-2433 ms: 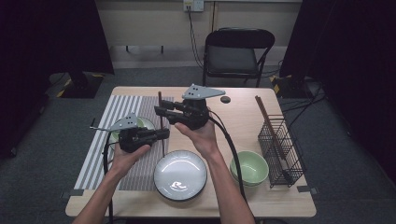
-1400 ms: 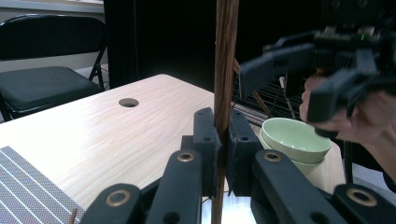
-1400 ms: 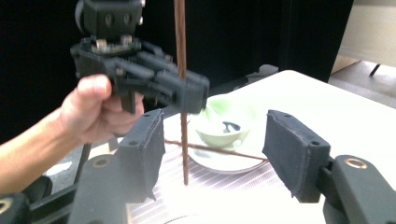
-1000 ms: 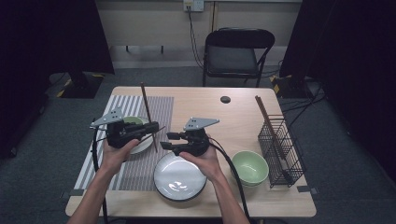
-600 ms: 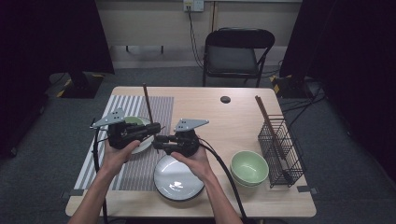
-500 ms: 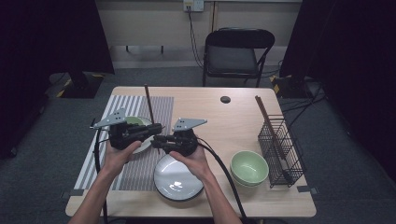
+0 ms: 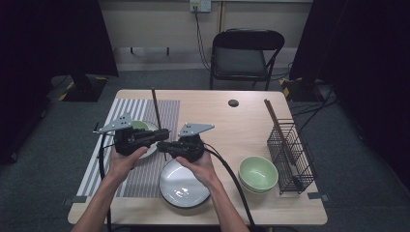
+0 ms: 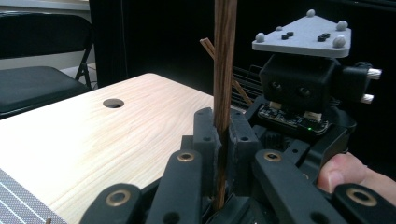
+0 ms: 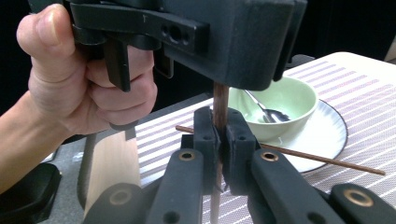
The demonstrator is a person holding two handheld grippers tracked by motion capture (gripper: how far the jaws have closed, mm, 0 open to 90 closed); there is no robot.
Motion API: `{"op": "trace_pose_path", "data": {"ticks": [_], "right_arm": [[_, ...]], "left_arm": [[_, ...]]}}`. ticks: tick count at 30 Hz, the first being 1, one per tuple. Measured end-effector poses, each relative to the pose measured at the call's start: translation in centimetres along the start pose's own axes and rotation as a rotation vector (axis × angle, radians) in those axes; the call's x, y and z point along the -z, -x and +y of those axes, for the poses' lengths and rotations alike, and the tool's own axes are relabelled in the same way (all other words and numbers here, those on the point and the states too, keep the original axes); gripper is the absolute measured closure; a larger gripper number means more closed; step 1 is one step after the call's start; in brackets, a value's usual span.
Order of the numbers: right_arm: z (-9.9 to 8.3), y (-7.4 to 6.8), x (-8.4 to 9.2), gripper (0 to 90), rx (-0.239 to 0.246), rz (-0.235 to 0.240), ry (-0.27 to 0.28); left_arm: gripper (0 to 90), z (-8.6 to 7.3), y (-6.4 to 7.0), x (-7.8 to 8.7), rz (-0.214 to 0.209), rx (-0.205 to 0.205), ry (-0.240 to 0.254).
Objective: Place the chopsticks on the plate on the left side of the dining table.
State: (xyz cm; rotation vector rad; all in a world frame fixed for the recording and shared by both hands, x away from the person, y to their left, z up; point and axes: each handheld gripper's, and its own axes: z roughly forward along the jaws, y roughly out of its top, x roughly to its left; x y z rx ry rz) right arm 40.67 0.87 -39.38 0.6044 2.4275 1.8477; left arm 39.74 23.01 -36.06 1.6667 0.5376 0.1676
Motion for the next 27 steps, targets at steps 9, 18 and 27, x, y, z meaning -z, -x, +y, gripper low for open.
{"op": "trace_pose_path", "data": {"ticks": [9,18,27], "right_arm": [[-0.2,-0.6,-0.1,85.8,0.016,0.006,-0.018],[-0.2,-0.8,0.0,85.9,0.015,-0.009,-0.012],[-0.1,-0.8,1.0,85.7,0.007,-0.029,0.001]], "left_arm": [[65.9,0.4,0.4,0.4,0.028,-0.028,0.008],[58.7,0.5,-0.4,1.4,0.085,-0.019,0.031],[53.6,0.3,-0.9,1.7,0.13,-0.021,0.017]]}}
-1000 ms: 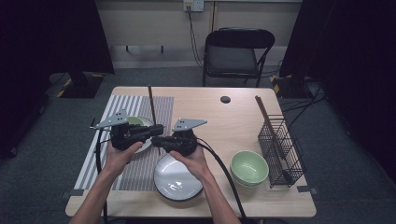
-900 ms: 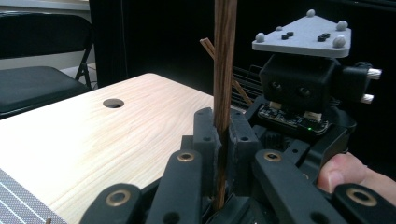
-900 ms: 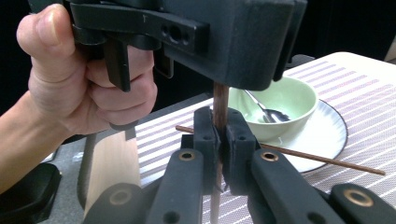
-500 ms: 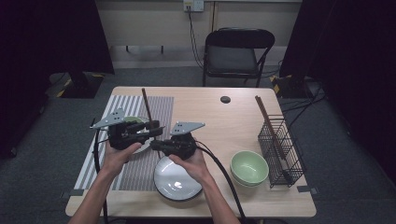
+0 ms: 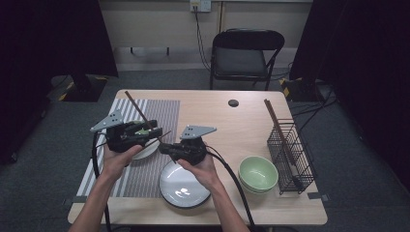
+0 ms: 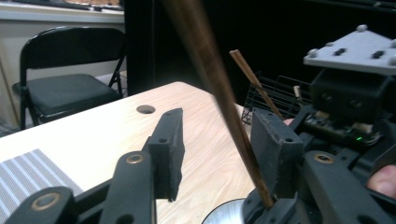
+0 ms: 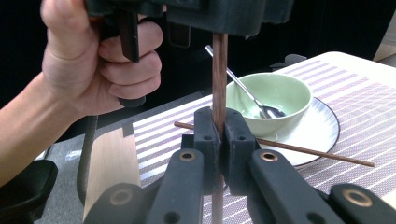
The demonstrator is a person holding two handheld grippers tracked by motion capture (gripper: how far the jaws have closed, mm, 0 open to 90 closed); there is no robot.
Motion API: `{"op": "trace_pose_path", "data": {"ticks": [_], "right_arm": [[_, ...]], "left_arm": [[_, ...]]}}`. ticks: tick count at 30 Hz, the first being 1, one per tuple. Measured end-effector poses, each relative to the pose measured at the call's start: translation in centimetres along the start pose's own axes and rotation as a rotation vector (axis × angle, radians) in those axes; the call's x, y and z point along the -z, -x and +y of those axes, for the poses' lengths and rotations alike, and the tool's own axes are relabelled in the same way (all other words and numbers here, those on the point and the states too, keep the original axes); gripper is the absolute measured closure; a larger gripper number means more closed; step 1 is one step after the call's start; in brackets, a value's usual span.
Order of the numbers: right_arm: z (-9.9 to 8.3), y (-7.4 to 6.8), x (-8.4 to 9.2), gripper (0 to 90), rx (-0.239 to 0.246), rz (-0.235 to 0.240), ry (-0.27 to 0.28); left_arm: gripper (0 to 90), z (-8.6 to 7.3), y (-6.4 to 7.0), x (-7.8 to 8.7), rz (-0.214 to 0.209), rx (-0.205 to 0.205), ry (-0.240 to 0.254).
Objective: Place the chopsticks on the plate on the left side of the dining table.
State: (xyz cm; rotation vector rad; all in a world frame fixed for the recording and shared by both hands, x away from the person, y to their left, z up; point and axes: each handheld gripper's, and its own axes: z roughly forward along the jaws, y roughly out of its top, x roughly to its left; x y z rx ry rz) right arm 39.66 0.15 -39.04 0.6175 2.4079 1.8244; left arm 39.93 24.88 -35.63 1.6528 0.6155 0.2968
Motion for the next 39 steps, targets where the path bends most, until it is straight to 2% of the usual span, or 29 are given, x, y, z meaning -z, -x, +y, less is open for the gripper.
{"op": "trace_pose_path", "data": {"ticks": [3,6,9,13,16,18,23,26,29,31,34,39], "right_arm": [[-0.1,0.1,0.5,85.6,0.002,-0.009,0.001],[-0.1,0.1,1.0,85.6,0.004,-0.02,-0.005],[-0.1,0.1,1.2,85.4,0.008,-0.022,-0.002],[0.1,0.0,1.6,85.0,0.011,-0.031,0.0],[0.3,0.2,1.9,85.3,0.011,-0.039,0.009],[0.4,0.3,2.2,85.5,0.009,-0.039,0.015],[0.3,0.3,2.4,85.6,0.008,-0.033,0.021],[0.2,0.3,2.4,85.6,0.009,-0.031,0.022],[0.1,0.3,2.5,85.7,0.005,-0.032,0.022],[-0.1,0.3,2.6,85.7,0.002,-0.034,0.021],[-0.4,0.4,2.8,85.7,-0.003,-0.035,0.024],[-0.8,0.5,3.0,85.7,0.002,-0.044,0.003]], "left_arm": [[53.1,-0.1,0.1,-0.3,-0.005,0.007,-0.01],[52.2,-0.2,0.1,-0.4,0.007,-0.008,-0.023],[50.8,-0.2,0.1,-0.5,0.007,-0.009,-0.016],[48.4,-0.2,0.1,-0.5,0.03,-0.035,-0.023],[44.9,-0.4,-0.3,-0.5,0.04,-0.019,-0.038],[43.3,-0.5,-0.4,-0.6,0.025,0.018,-0.031],[41.6,-0.4,-0.2,-0.6,0.044,-0.008,-0.032],[37.0,-0.3,-0.5,-0.3,0.058,0.006,-0.025],[31.0,-0.3,-0.9,0.1,0.076,0.035,-0.01],[26.3,-0.2,-1.4,0.5,0.049,0.075,0.003],[21.2,0.1,-1.6,1.1,0.096,0.057,0.003],[16.1,0.3,-2.3,2.2,0.118,0.076,0.03]]}}
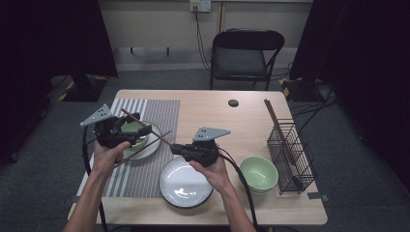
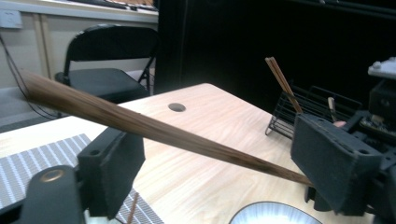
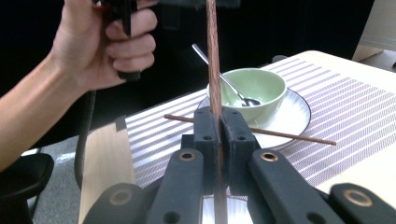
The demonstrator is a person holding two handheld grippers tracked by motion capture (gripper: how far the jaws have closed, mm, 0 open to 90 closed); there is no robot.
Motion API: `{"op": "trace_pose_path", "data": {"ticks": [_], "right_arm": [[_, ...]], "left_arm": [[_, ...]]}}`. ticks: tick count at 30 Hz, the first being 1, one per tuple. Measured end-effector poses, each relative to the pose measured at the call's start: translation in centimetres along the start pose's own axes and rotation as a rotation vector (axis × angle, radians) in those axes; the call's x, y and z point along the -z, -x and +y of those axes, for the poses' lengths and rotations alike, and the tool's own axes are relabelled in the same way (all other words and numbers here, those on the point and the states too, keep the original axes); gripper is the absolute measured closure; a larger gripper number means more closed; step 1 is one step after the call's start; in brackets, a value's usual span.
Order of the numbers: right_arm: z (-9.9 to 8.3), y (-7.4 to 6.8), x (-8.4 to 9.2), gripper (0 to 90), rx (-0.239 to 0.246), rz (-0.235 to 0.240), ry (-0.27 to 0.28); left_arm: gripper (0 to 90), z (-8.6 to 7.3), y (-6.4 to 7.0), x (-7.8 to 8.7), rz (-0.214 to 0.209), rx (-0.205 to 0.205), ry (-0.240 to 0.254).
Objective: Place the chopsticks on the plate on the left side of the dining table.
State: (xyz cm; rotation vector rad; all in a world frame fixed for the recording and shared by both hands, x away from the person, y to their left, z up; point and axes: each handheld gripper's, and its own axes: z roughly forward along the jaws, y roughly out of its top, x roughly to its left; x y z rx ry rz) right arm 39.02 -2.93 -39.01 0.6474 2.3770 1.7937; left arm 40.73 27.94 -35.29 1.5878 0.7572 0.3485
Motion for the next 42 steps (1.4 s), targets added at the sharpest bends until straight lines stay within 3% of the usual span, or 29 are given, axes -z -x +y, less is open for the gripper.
{"op": "trace_pose_path", "data": {"ticks": [10,14,16,30,34,36,42], "right_arm": [[0.0,-0.5,0.7,85.8,0.029,-0.008,-0.006],[0.1,-0.6,1.0,85.6,0.038,-0.02,-0.009],[0.2,-0.5,1.1,85.4,0.044,-0.026,-0.014],[1.0,-0.3,2.9,85.9,0.044,-0.023,0.0],[1.2,-0.2,3.0,85.9,0.042,-0.028,-0.002],[1.3,-0.2,3.2,85.9,0.039,-0.028,-0.001],[1.6,-0.1,3.6,85.9,0.036,-0.031,-0.001]], "left_arm": [[16.4,-0.1,-0.8,0.5,0.057,-0.005,-0.022],[16.3,-0.4,-1.2,0.4,0.056,0.018,-0.026],[16.3,-0.5,-1.2,0.3,0.066,0.007,-0.036],[16.1,-1.3,-2.0,-0.1,0.076,0.035,-0.061],[16.4,-1.5,-2.0,-0.4,0.076,0.035,-0.073],[16.3,-1.7,-2.1,-0.4,0.049,0.026,-0.058],[16.5,-2.0,-2.1,-0.8,0.057,0.016,-0.082]]}}
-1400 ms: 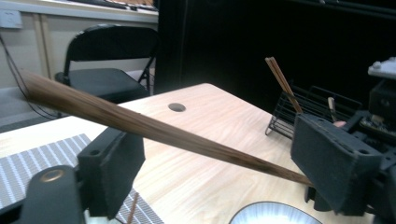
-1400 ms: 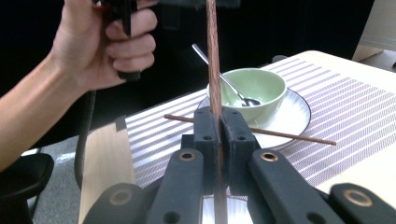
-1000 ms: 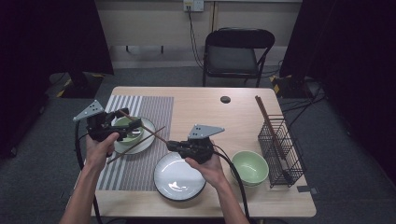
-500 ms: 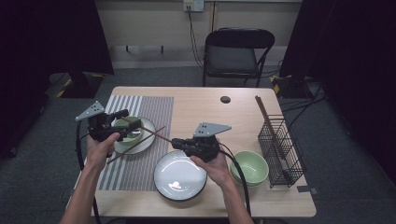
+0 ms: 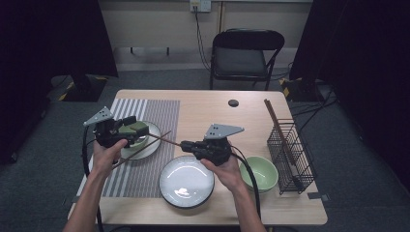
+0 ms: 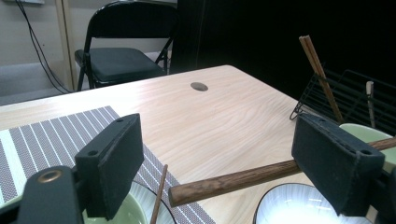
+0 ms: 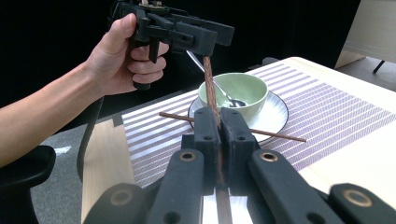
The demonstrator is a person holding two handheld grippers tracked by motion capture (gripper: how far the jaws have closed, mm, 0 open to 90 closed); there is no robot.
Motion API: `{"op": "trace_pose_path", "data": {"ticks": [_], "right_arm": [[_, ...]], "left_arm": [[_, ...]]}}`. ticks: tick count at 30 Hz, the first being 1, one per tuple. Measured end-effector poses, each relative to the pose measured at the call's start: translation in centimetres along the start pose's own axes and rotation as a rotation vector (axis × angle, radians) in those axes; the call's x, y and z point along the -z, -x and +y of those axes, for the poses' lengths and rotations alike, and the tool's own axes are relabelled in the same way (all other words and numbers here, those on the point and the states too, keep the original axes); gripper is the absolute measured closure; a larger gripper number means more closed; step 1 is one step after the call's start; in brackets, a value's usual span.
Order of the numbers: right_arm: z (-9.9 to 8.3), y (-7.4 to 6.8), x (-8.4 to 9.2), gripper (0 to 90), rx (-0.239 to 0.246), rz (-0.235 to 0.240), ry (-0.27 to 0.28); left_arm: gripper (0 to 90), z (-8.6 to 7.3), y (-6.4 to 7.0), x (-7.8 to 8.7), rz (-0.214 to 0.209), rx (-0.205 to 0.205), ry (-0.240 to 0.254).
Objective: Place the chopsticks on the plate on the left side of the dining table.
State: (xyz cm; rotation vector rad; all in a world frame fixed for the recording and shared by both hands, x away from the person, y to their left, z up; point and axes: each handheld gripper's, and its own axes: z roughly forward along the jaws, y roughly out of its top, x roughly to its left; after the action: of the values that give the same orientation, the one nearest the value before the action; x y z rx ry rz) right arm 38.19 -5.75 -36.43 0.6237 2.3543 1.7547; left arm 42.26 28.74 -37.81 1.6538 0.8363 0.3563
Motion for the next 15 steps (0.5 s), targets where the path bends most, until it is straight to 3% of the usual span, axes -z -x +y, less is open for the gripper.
{"op": "trace_pose_path", "data": {"ticks": [9,11,15], "right_arm": [[-0.2,0.3,-0.1,85.9,-0.017,-0.007,-0.014],[-0.4,0.5,-0.2,85.9,-0.023,-0.008,-0.02],[-0.8,0.9,-0.4,85.9,-0.038,-0.017,-0.031]], "left_arm": [[16.7,-0.2,0.3,-0.3,-0.013,-0.012,0.001],[16.7,0.1,0.5,-0.1,-0.014,-0.029,0.002],[16.9,0.3,1.2,-0.2,-0.044,-0.047,0.015]]}}
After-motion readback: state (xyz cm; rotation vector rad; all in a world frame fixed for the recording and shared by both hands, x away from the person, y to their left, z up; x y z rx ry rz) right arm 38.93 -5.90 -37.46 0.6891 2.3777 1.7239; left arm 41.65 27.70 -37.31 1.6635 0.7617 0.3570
